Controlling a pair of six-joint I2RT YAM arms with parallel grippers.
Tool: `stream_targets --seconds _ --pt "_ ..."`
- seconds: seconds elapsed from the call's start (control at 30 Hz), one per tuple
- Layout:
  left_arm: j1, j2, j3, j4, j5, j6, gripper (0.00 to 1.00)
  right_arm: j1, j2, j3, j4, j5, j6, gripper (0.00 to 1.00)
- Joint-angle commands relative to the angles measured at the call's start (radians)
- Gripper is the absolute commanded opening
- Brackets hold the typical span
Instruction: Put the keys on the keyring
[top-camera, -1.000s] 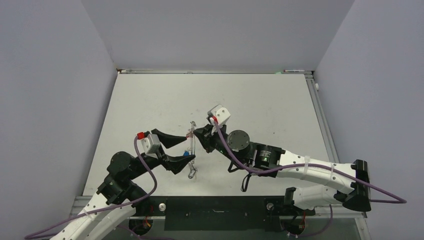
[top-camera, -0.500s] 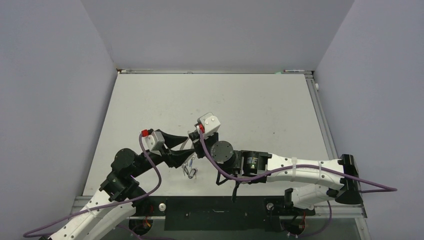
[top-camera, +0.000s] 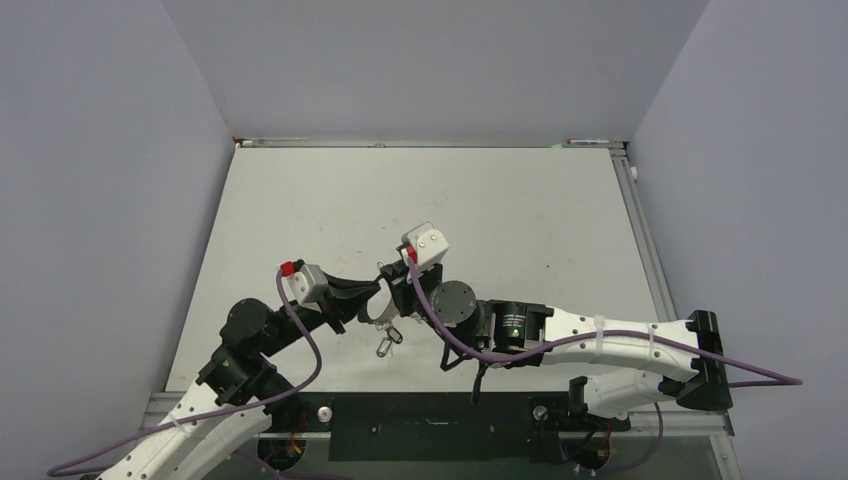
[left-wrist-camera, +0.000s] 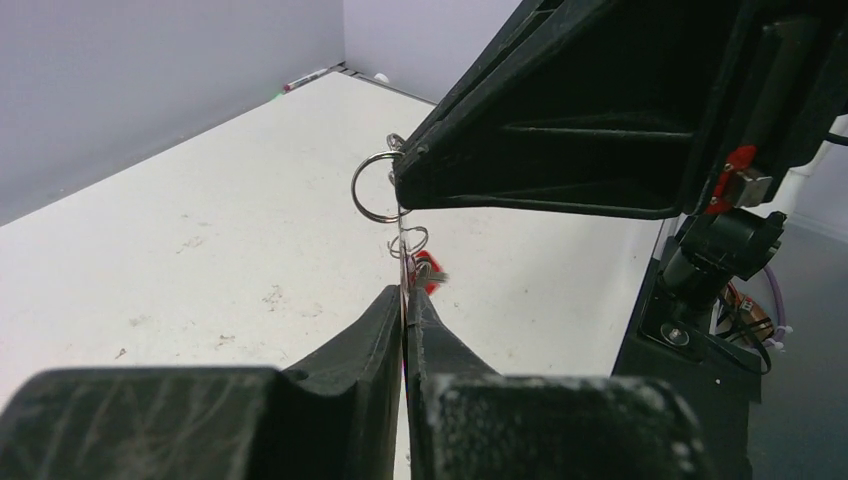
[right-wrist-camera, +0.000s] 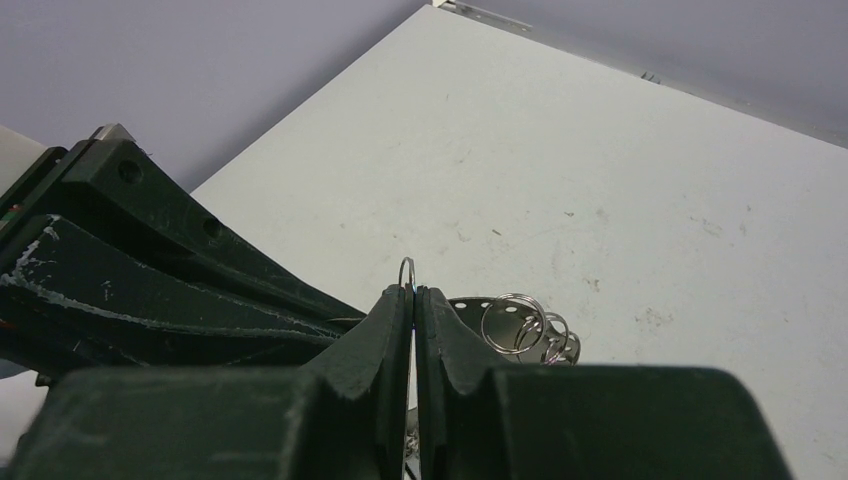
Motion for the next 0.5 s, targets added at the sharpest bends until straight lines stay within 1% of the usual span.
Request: stream_targets --seconds 0.0,0.23,0.47 --pt "0.001 -0.014 0.018 0.005 -0.001 0.018 0.01 0.005 -0.037 0.052 0.004 0.005 0.014 0.05" --pt "0.002 -0.045 0.023 -0.015 -0.02 0.05 0.0 0.006 -0.009 0.071 -0.049 0.024 0.023 0.05" --pt "0.002 -0.061 0.02 -0.014 -0.002 0.052 0.0 0.02 0.026 0.085 -0.082 0.058 0.008 0.05"
